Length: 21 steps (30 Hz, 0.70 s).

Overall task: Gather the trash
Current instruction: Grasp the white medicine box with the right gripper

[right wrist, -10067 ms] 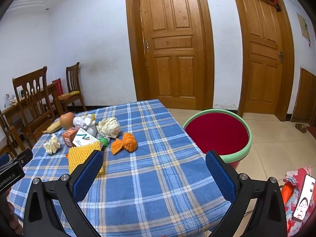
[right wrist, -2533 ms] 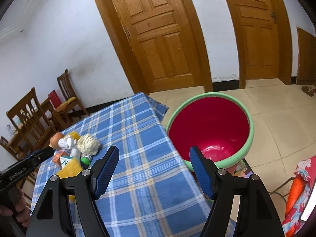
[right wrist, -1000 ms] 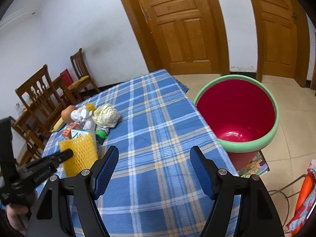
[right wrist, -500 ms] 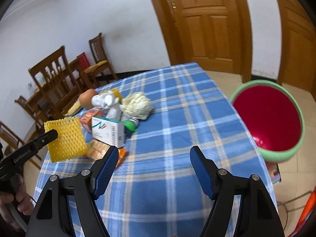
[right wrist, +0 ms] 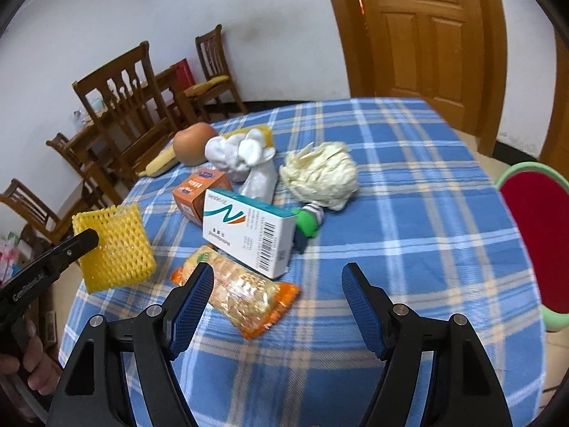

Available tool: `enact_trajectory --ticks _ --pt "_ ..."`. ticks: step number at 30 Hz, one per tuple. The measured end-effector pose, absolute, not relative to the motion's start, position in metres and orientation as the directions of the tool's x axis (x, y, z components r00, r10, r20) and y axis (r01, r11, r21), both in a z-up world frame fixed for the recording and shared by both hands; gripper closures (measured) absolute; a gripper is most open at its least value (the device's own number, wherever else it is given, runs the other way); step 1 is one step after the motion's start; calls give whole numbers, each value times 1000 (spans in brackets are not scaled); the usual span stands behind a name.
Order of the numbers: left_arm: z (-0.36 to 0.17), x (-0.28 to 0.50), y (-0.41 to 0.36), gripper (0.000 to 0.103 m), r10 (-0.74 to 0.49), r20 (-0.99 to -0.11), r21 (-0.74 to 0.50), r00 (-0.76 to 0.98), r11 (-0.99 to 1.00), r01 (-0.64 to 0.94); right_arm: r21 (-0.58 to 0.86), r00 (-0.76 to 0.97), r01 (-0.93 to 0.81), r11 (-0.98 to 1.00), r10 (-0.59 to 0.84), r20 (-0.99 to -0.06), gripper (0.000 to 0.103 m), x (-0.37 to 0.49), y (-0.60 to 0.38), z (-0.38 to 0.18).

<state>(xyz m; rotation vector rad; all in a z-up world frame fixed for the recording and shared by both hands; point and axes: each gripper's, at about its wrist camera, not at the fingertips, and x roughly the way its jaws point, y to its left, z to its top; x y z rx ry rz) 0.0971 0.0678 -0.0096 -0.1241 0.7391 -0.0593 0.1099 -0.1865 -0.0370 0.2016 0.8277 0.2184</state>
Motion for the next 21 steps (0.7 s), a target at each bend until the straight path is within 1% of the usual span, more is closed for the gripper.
enact_trajectory --ticks 3,5,8,12,17,19,21 --pt "-13 98 73 90 -86 -669 -131 738 991 -3 273 647 -121 954 285 -707 28 119 -184 -43" --pt "-15 99 74 90 -82 -672 -129 736 992 -7 286 641 -124 950 297 -708 30 125 -183 -47" --pt "-17 101 75 90 -81 -678 -129 731 992 -10 305 628 -123 944 312 -713 37 133 -183 -54" --pt "-17 105 75 90 -90 -682 -135 726 991 -4 345 591 -131 929 353 -725 51 141 -180 -62" --pt "-15 107 72 90 -103 -683 -142 723 990 7 375 596 -150 915 386 -704 56 147 -177 -64" --pt "-13 106 72 90 -103 -679 -141 727 990 8 388 595 -153 909 398 -699 68 148 -178 -65" --pt "-10 105 72 90 -103 -673 -143 733 990 7 393 593 -167 904 410 -693 73 145 -177 -64"
